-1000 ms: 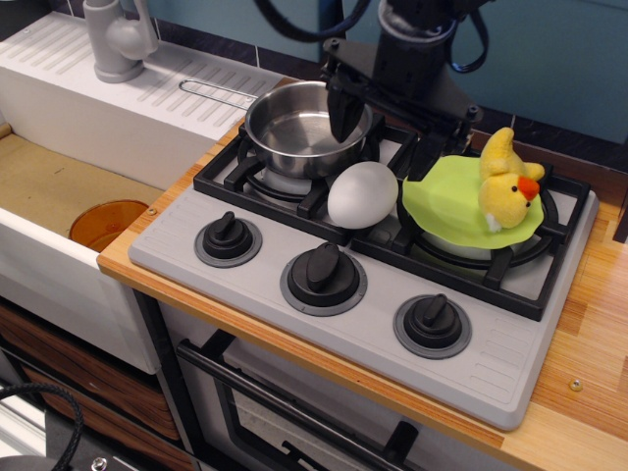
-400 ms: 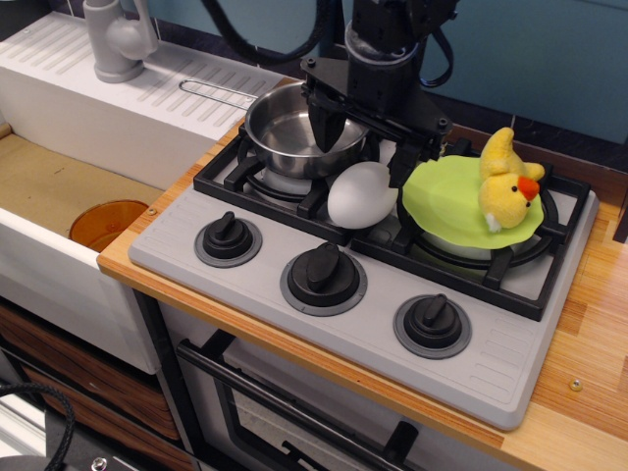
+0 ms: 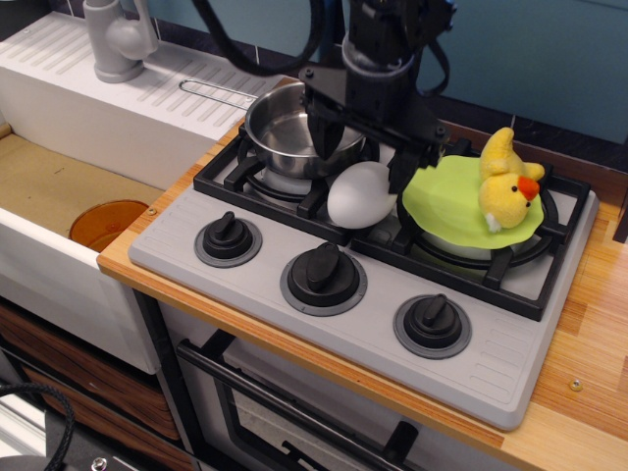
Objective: Put stuffedduck on plate and egg in pot or pan on stove
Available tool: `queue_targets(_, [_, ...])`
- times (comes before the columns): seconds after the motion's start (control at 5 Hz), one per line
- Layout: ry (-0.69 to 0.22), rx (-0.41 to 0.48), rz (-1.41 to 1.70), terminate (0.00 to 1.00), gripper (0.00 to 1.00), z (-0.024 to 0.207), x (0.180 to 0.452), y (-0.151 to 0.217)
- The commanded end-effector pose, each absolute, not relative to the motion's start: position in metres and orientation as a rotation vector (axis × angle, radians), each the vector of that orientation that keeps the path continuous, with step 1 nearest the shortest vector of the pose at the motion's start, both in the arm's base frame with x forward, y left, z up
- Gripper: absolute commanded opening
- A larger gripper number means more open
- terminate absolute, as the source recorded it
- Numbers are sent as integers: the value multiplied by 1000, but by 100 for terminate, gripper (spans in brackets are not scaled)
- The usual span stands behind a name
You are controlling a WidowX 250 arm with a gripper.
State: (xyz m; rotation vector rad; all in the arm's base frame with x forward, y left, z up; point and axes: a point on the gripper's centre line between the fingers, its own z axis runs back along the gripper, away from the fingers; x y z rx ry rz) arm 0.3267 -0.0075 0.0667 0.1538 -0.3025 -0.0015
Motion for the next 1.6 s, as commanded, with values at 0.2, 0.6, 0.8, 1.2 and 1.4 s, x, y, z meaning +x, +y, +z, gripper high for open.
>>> queue_targets(0.2, [-352,144,30,0,100,54,319,-15])
queue_targets(0.6, [-365,131,42,0,100,43,314,-20])
queue_targets(0.8, [-362,132,56,0,0,40,315,-23])
queue_targets(1.2, [-309,164,59,0,0,75,314,-27])
queue_targets(1.4, [-277,183,52,0,0,100,315,-27])
